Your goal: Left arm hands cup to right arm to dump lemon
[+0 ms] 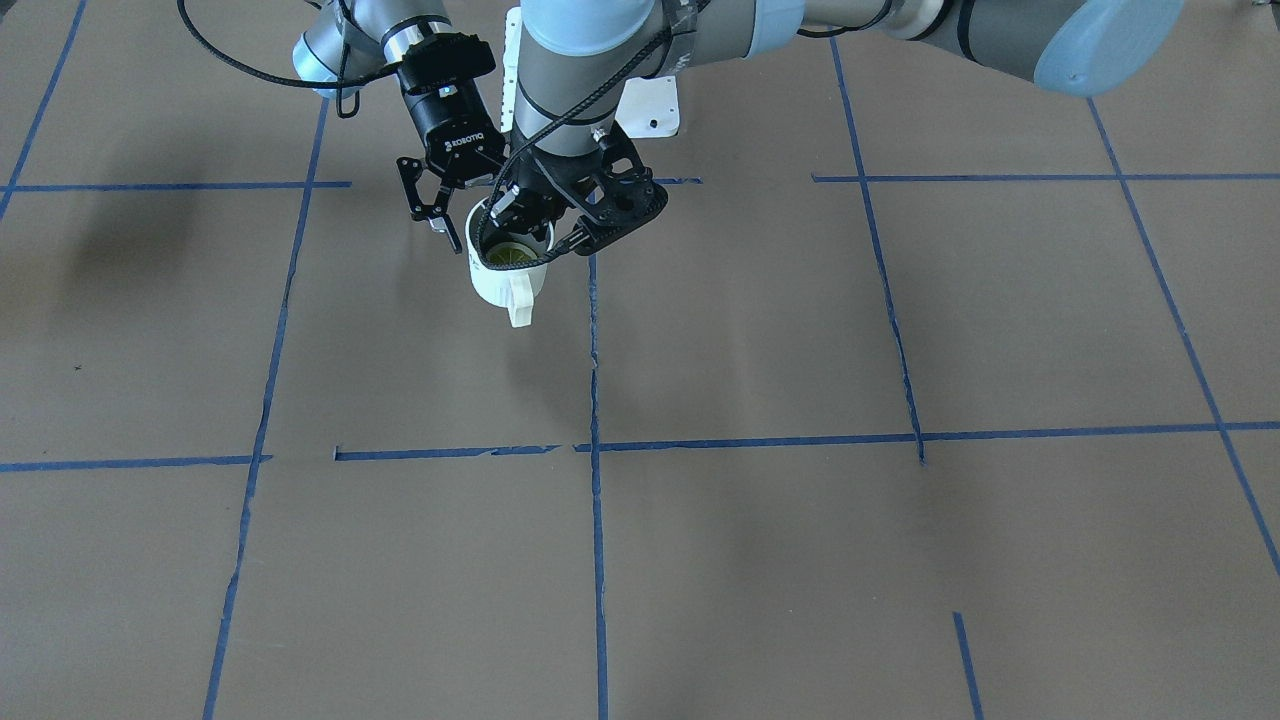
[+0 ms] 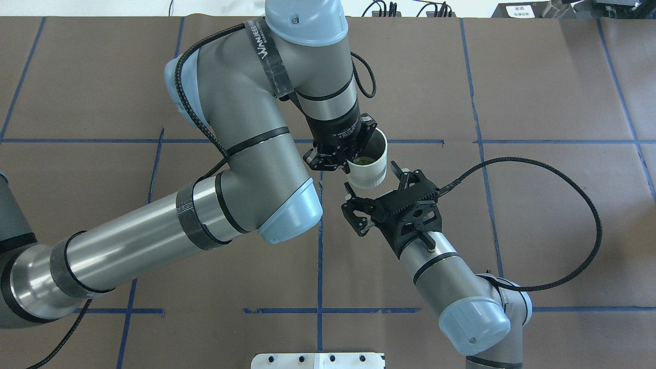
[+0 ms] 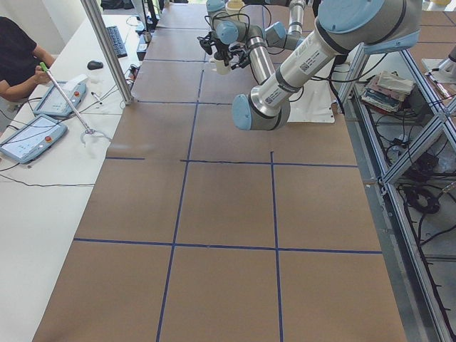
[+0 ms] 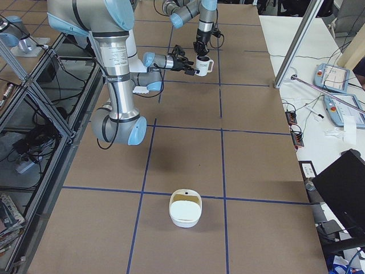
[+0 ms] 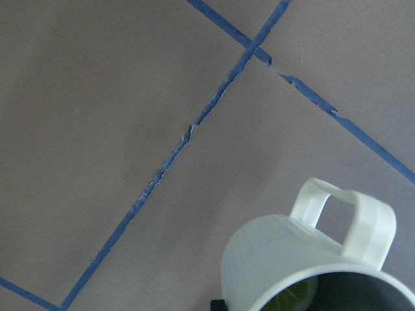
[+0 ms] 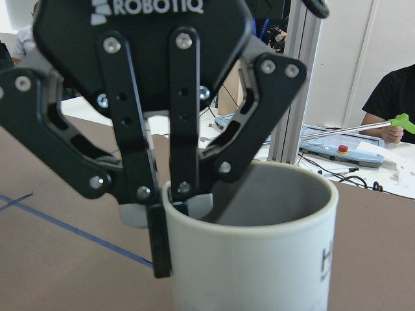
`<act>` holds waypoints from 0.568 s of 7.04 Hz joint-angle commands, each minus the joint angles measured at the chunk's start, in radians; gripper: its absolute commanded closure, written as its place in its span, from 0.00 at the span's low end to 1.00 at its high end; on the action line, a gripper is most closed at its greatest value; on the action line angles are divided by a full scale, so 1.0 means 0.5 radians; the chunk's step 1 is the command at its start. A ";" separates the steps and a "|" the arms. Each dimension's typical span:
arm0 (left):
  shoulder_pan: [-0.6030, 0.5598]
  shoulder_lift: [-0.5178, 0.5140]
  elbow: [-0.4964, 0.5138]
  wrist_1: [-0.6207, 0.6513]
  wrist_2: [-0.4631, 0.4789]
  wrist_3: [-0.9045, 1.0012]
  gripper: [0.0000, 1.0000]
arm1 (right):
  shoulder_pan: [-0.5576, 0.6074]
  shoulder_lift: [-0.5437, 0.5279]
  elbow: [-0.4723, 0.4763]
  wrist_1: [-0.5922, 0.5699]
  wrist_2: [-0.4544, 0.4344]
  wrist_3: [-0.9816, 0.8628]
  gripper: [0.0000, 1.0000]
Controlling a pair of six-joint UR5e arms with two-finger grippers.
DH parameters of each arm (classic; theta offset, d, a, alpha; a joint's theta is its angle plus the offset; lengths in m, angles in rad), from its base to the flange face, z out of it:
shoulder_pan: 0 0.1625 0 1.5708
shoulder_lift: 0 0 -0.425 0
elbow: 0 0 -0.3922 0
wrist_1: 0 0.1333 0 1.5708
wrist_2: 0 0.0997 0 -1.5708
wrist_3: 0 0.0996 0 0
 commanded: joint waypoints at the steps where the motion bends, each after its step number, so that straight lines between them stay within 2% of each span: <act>1: 0.014 0.006 -0.065 0.002 -0.015 -0.033 0.92 | 0.000 0.003 -0.034 0.005 -0.003 0.003 0.01; 3: 0.014 0.012 -0.081 0.033 -0.036 -0.037 0.90 | 0.009 0.024 -0.034 0.002 -0.003 0.000 0.04; 4: 0.014 0.027 -0.108 0.033 -0.045 -0.037 0.82 | 0.012 0.028 -0.034 -0.001 -0.003 0.000 0.31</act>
